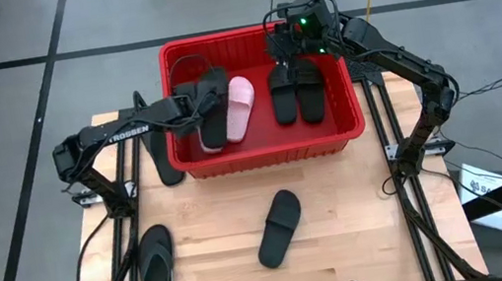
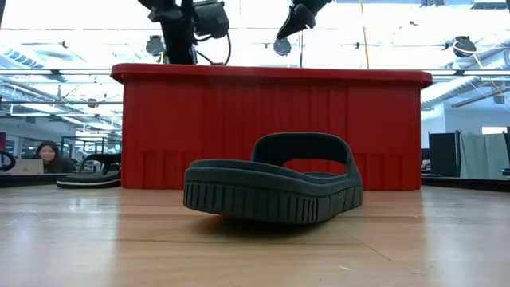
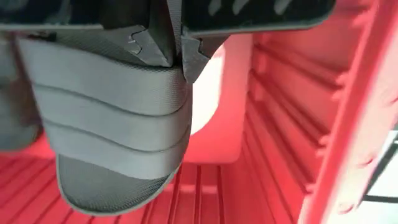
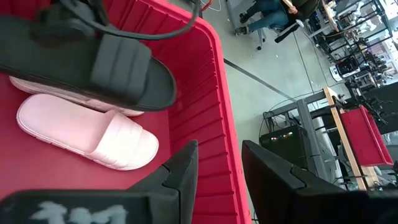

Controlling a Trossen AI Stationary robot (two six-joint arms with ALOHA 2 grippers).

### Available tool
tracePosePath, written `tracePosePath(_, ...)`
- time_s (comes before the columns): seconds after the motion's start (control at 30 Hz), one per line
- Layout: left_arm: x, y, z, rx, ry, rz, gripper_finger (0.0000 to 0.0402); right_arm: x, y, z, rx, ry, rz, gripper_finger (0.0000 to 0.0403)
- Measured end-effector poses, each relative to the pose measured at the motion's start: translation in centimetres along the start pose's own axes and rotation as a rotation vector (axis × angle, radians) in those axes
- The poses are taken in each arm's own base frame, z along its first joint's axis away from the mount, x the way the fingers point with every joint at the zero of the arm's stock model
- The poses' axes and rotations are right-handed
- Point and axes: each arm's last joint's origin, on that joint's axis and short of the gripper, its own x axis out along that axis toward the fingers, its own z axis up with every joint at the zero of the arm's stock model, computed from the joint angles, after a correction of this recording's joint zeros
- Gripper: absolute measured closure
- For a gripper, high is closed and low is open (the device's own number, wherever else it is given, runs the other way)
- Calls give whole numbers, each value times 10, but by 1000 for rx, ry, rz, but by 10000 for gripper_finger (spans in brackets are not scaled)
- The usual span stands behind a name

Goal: Pick and place slides into bin
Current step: Put the black slide on top of the pink slide in the red bin

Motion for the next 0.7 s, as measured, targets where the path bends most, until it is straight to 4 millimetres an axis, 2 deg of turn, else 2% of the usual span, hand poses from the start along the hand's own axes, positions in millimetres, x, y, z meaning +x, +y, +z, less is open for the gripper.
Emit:
tracePosePath(0.13, 8, -9, 1, -27, -28, -37, 400, 0, 0, 0, 0, 0, 0, 289)
tracePosePath(0.4, 36, -21, -18, 70, 1, 17, 400, 0, 0, 0, 0, 0, 1, 289)
tracePosePath(0.7, 22, -6, -13, 102, 35, 69, 401, 0, 0, 0, 0, -1, 0, 289)
